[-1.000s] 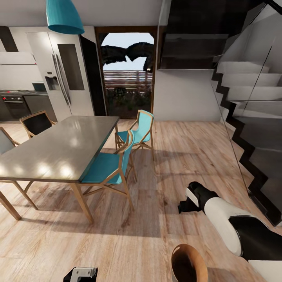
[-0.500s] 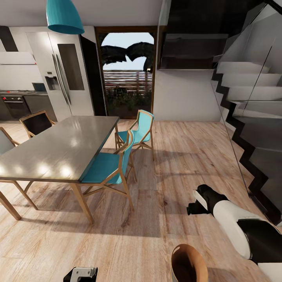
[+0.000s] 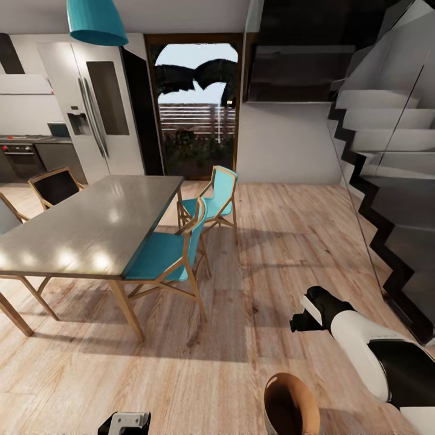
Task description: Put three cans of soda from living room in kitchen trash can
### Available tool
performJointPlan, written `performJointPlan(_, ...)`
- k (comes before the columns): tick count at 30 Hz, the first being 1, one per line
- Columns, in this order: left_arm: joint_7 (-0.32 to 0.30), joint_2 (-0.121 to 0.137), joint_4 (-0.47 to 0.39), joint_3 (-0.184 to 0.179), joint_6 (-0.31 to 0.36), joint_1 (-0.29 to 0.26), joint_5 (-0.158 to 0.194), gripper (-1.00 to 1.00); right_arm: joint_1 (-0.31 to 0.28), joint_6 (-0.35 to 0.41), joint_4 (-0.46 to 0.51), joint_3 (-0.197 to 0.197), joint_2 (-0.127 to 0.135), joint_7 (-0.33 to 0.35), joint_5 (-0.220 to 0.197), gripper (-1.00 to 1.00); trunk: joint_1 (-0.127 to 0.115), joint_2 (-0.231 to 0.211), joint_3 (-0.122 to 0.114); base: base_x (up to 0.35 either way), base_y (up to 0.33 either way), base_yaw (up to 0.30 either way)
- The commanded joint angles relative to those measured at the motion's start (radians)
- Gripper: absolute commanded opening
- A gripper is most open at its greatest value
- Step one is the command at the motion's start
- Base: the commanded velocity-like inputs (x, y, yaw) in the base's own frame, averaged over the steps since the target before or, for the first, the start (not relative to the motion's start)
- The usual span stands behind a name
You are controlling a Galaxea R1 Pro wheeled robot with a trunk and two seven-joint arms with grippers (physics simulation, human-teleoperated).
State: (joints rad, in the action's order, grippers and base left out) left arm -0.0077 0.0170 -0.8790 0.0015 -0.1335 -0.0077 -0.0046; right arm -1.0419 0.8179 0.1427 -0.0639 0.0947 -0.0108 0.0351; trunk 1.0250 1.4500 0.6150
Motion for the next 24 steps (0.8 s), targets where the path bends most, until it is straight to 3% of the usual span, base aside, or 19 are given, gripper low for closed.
performJointPlan(1, 0.000, 0.000, 0.000, 0.000, 0.000, 0.000, 0.000, 1.00, 0.000, 0.000, 0.000, 0.000, 0.000, 0.000, 0.000, 1.00, 0.000, 0.000, 0.002, 0.000, 0.000, 0.000)
performJointPlan(24, 0.000, 0.000, 0.000, -0.001, 0.001, 0.000, -0.001, 1.00, 0.012, -0.004, 0.000, -0.002, 0.002, 0.000, 0.001, 1.00, 0.084, 0.154, 0.106, 0.000, 0.000, 0.000)
